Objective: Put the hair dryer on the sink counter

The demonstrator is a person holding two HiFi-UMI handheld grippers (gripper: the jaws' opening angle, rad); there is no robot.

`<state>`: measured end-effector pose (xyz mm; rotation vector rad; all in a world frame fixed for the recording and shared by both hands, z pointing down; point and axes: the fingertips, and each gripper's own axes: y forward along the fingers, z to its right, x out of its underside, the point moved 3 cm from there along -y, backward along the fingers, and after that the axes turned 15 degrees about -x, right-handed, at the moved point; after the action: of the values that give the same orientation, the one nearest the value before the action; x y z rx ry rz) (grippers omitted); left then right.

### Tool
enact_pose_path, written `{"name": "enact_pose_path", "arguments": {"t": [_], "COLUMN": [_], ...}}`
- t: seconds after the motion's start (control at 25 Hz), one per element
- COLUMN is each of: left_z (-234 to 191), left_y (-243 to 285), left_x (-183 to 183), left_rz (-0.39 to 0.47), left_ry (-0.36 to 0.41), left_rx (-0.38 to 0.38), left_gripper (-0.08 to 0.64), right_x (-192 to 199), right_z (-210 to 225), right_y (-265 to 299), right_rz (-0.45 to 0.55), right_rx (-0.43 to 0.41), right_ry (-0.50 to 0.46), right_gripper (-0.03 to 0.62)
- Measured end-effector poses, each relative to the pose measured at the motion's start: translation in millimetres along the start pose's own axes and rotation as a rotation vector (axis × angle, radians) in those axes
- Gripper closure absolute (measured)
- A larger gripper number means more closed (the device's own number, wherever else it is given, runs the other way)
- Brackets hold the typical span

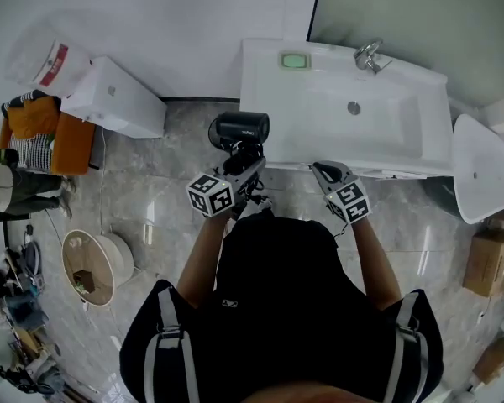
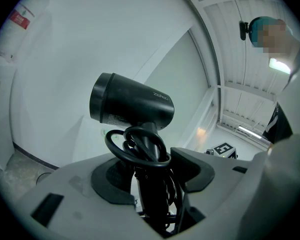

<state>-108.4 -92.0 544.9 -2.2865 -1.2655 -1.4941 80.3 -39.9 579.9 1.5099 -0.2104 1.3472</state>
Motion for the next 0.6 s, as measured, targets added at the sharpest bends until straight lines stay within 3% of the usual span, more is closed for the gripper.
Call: {"name": "enact_pose_path", "arguments": {"t": [0.24,0.6], "left_z": [-19,-12], "left_y": [-1,7], "left_x": [-10,-17], "left_rz": [-0.008,0.026], "left_ry": [0.011,0.001], "left_rx": [-0.016,-0.082], "left_gripper": [0.339,0.339], "right_x": [5,-10], "right_z": [7,19], "right_y": [8,13], "right_rz": [0.008,0.013], "right_rx": [0.002,-0.085], "right_ry": [0.058,0.013], "right_gripper": [0.531,0.531]}}
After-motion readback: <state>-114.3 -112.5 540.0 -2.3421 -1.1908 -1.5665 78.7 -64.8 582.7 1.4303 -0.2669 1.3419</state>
